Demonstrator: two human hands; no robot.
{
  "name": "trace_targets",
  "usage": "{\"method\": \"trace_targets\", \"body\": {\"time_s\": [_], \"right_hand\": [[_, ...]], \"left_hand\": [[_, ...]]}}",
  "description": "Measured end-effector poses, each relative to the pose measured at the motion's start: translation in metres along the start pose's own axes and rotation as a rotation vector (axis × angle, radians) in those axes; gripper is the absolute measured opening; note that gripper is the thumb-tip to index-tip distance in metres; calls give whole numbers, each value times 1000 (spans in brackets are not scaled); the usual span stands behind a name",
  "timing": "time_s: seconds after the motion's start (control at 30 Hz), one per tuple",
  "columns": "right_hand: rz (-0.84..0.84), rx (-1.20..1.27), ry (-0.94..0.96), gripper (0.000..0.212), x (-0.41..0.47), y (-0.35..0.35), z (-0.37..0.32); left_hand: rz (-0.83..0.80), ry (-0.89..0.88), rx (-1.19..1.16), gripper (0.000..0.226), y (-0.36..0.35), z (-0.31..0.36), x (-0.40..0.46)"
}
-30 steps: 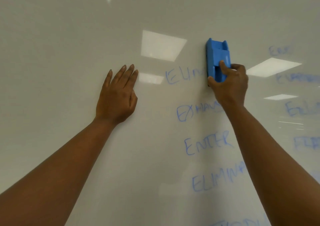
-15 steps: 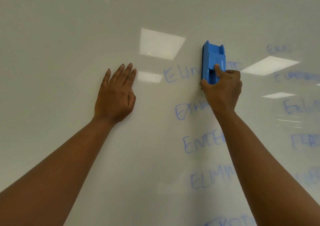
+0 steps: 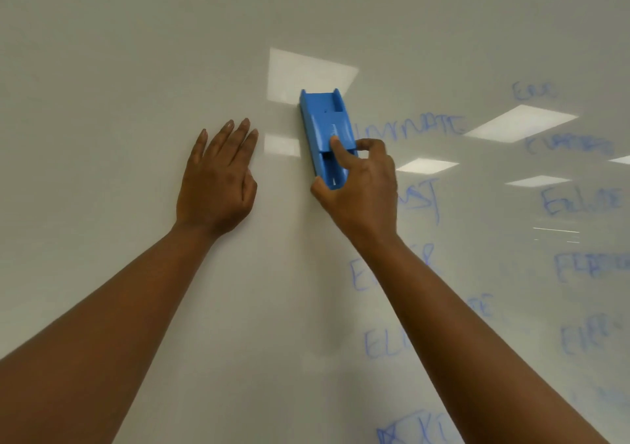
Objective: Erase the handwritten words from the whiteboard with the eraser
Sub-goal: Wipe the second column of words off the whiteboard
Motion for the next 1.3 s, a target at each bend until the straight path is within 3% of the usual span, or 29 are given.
{"method": "trace_targets", "body": {"time_s": [0.13, 0.37, 0.5, 0.67, 0.8, 0.93, 1.13, 1.3], "right_hand": [[-45, 85, -3, 58, -6, 2, -1], [137, 784, -494, 50, -41, 39, 38], [39, 1004, -692, 62, -76, 43, 57], [-95, 1192, -684, 59, -127, 49, 60], [40, 1074, -800, 67, -178, 49, 81], [206, 723, -799, 62, -227, 55, 105], [133, 244, -547, 64, -304, 43, 107], [95, 113, -571, 69, -339, 21, 112]], "left_hand": [[15, -4, 6, 56, 1, 2, -4], [23, -29, -3, 61, 0, 17, -42], [5, -66, -25, 63, -8, 36, -87], [-57, -86, -81, 64, -20, 74, -153], [-119, -79, -117, 65, -30, 99, -173], [-137, -50, -159, 67, -37, 119, -169], [-152, -28, -81, 68, -49, 126, -175], [-149, -33, -68, 66, -50, 125, -176]]}}
Point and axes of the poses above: each hand's wrist, its own x-axis towards the middle knuckle, its own y-axis out of the back of the hand, z = x × y, the point moved 5 cm from there along x, towards the middle knuckle, and after that the axes turned 1 degree about -y, right-handed, at the moved point
